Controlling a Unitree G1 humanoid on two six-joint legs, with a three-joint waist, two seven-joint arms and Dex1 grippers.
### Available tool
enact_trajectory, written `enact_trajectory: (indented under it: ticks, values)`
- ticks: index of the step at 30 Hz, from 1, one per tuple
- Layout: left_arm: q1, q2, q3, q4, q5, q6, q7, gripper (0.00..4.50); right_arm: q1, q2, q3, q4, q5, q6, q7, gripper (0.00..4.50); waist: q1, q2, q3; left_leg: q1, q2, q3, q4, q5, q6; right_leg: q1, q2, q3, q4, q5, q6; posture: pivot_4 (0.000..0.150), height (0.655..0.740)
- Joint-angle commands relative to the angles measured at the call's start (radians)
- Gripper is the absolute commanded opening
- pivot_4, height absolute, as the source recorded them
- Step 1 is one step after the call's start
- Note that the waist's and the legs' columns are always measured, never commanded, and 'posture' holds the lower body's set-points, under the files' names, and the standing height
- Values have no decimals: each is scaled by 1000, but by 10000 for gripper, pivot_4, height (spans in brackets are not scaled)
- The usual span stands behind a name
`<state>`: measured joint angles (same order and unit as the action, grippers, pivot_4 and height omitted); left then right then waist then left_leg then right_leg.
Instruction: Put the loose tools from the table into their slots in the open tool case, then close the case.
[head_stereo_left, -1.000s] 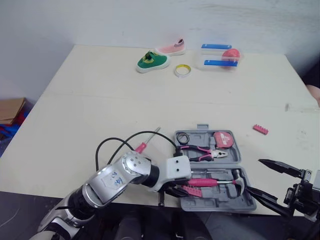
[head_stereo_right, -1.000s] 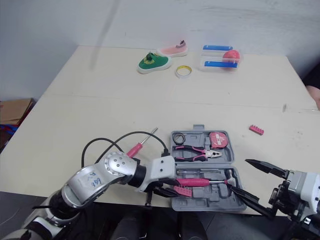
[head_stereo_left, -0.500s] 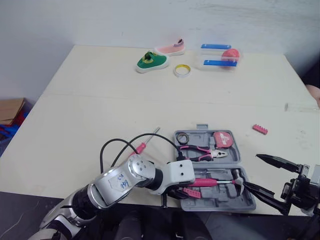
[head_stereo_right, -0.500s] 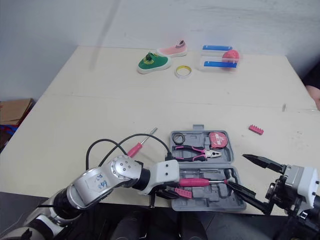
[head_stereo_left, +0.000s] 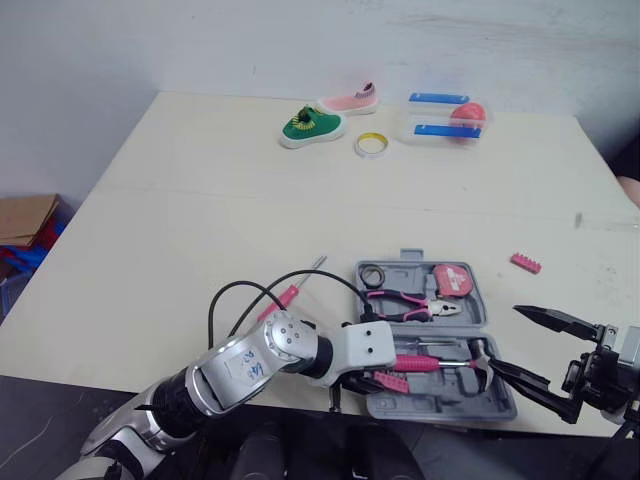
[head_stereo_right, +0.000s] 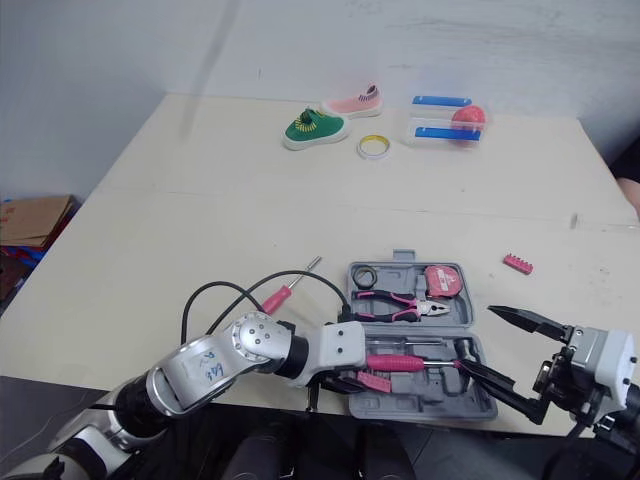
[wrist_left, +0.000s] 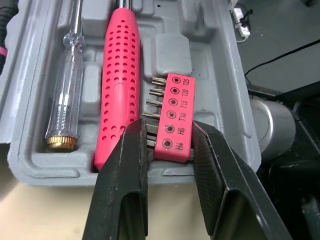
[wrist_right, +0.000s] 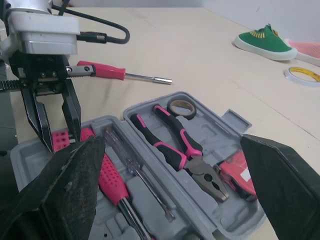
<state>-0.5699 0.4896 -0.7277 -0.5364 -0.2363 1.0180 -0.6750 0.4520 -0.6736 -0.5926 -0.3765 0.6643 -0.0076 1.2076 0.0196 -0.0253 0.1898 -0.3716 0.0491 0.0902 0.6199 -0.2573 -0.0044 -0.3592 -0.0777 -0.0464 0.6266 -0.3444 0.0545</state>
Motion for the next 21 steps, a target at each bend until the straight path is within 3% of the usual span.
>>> enact_trajectory:
  ticks: [1, 8, 12, 17, 21]
  values:
    - [-23, 63, 1, 81, 87, 30, 41, 6199, 4, 14, -8, 25, 0, -46, 21, 45000, -1, 1, -1, 0, 0, 0, 0, 0, 0, 0, 0, 0, 0, 0, 0, 1500, 7400]
    - [-36, 54, -9, 93, 85, 20, 37, 6199, 2, 31, 0, 53, -12, -84, 31, 45000, -1, 4, -3, 0, 0, 0, -1, 0, 0, 0, 0, 0, 0, 0, 0, 1500, 7400]
    - [-51, -13, -6, 137, 86, 10, 54, 6199, 4, 41, 3, 40, -10, -89, 15, 45000, 6, 6, -4, 0, -1, 0, 0, 0, 1, 0, -1, 0, -1, 0, 0, 1500, 7400]
    - [-52, 8, 1, 137, 102, -25, 36, 6199, 13, 41, 8, -5, -8, -74, -17, 45000, 5, 7, -4, -2, -2, 0, 0, -2, 3, 1, -2, 0, -5, 0, -1, 1500, 7400]
    - [-60, 29, 39, 98, 85, -86, 5, 24498, 17, 40, 16, -32, -9, -66, -44, 45000, 3, 7, -4, -2, -1, 0, 0, -2, 3, 0, -2, 0, -5, 0, -1, 1500, 7400]
